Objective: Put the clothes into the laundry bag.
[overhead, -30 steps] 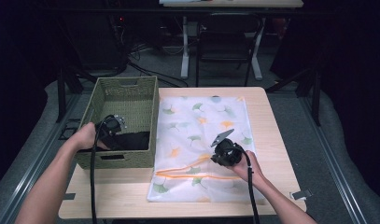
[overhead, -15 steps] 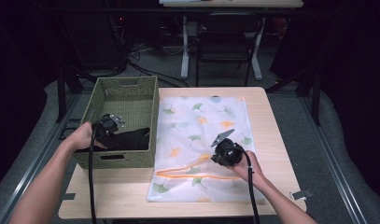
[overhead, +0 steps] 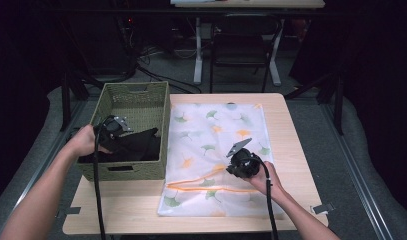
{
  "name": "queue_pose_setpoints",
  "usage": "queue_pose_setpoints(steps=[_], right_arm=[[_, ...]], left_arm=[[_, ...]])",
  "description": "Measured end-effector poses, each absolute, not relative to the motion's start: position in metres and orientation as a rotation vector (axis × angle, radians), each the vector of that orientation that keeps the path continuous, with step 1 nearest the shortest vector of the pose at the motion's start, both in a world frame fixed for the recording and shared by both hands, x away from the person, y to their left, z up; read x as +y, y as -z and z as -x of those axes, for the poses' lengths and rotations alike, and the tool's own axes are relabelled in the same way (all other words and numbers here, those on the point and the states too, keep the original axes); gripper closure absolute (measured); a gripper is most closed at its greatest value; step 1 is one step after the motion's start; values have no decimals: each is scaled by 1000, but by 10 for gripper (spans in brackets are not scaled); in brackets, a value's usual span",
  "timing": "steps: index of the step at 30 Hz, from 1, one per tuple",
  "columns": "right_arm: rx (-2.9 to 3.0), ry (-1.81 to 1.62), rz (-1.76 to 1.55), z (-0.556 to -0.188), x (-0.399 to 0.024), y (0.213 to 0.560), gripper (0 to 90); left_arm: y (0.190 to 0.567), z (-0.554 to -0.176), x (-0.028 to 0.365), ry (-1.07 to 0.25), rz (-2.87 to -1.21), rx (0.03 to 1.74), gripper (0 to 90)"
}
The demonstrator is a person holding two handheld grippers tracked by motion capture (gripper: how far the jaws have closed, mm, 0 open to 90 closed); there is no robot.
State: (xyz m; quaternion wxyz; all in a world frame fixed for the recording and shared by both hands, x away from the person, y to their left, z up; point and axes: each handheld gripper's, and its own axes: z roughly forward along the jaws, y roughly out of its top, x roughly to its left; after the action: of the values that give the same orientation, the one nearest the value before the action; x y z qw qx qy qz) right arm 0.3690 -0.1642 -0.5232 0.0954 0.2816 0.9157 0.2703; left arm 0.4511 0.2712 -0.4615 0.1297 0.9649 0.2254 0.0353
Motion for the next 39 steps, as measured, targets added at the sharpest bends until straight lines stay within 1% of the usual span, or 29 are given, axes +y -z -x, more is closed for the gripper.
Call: queue_pose_setpoints(steps=[16,28,39], right_arm=[[2714,-802,-829,-369,-164,523,884],[2709,-792,-840,-367,-164,522,884],[2706,-798,-831,-368,-165,522,884]], left_arm=[[436,-443,272,-175,-2769,734,643],[426,-434,275,-195,-2732,770,644],[396,-426,271,-247,-2684,786,645]])
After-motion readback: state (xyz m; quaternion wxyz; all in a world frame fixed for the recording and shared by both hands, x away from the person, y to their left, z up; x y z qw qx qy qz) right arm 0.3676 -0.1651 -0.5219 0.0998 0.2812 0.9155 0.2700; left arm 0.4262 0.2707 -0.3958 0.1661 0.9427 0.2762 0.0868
